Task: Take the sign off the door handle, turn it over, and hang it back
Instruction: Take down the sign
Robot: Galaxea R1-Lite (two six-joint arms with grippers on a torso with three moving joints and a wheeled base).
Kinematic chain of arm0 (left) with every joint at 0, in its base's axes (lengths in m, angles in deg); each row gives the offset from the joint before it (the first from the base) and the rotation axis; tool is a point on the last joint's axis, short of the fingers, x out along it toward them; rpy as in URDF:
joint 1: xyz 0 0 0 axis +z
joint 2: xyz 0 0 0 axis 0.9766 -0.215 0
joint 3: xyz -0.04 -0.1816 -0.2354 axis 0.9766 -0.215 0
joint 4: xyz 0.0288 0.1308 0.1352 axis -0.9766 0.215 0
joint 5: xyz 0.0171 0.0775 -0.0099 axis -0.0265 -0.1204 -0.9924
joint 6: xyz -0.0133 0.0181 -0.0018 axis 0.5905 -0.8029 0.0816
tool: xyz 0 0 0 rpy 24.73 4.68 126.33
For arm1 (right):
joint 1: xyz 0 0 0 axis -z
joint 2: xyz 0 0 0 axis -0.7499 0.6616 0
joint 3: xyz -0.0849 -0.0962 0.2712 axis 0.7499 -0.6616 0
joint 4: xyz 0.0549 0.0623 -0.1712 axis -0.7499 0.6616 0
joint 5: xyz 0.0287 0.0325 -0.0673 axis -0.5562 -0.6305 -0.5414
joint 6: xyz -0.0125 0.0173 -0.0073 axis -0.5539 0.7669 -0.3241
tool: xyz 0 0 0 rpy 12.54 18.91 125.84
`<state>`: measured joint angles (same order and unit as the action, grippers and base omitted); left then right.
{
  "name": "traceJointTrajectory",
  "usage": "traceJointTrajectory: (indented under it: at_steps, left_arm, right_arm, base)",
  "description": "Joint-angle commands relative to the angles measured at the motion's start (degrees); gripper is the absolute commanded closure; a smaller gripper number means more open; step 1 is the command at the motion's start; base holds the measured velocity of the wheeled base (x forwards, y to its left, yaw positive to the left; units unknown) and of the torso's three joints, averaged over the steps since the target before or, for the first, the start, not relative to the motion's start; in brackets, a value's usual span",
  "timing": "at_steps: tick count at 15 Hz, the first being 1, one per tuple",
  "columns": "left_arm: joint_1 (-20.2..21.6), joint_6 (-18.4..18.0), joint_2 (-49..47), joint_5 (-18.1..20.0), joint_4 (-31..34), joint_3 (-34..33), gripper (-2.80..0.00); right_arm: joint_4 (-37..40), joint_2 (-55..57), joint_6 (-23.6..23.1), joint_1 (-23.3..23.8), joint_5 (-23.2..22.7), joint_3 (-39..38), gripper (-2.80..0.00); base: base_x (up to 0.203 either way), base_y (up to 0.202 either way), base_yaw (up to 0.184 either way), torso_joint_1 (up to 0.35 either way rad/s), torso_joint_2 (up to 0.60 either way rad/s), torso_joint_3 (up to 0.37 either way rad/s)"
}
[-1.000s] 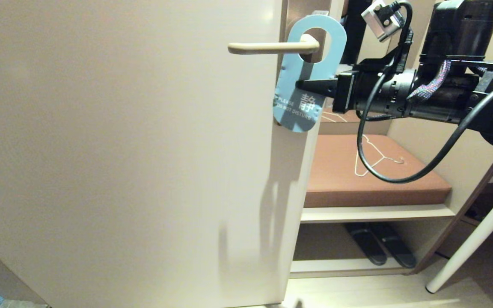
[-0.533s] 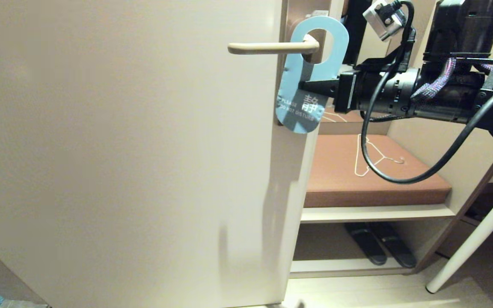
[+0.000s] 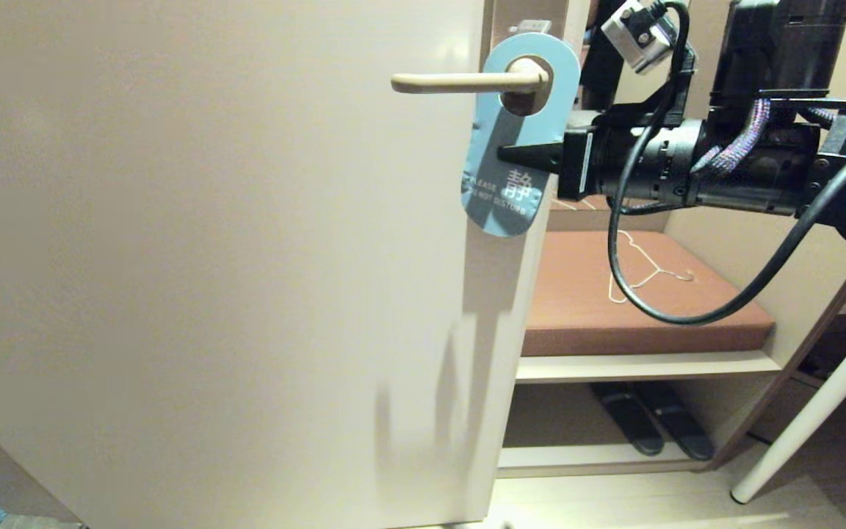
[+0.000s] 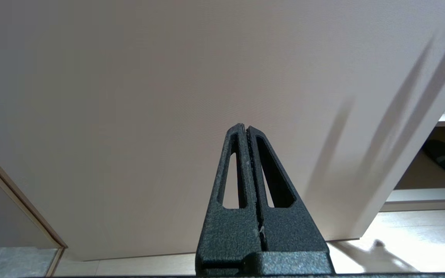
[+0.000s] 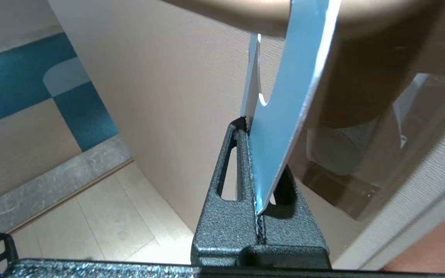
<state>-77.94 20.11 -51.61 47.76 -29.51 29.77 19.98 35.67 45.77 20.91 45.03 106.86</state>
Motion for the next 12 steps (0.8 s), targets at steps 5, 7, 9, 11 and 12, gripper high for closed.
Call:
traceJointTrajectory:
  at_steps: [5, 7, 9, 11, 12]
  left_arm:
    - [0.0, 0.0, -0.1, 0.0, 0.0, 0.0, 0.0]
    - [0.0, 0.0, -0.1, 0.0, 0.0, 0.0, 0.0]
    - [0.0, 0.0, -0.1, 0.0, 0.0, 0.0, 0.0]
    - [0.0, 0.0, -0.1, 0.0, 0.0, 0.0, 0.0]
    - [0.0, 0.0, -0.1, 0.0, 0.0, 0.0, 0.0]
  right_arm:
    - [3.9, 1.8, 0.0, -1.8, 3.1, 4.5, 0.0]
    - [5.7, 1.9, 0.0, -2.8, 5.6, 5.2, 0.0]
    - [5.9, 2.4, 0.1, -3.2, 5.9, 5.7, 0.0]
    - [7.1, 2.9, 0.1, -3.5, 6.5, 7.3, 0.0]
    - [8.4, 3.1, 0.1, -3.7, 7.0, 8.5, 0.0]
  base:
    - [0.0, 0.0, 0.0, 0.0, 0.0, 0.0]
    - [0.0, 0.0, 0.0, 0.0, 0.0, 0.0]
    - [0.0, 0.0, 0.0, 0.0, 0.0, 0.0]
    - [0.0, 0.0, 0.0, 0.0, 0.0, 0.0]
    - [0.0, 0.0, 0.0, 0.0, 0.0, 0.0]
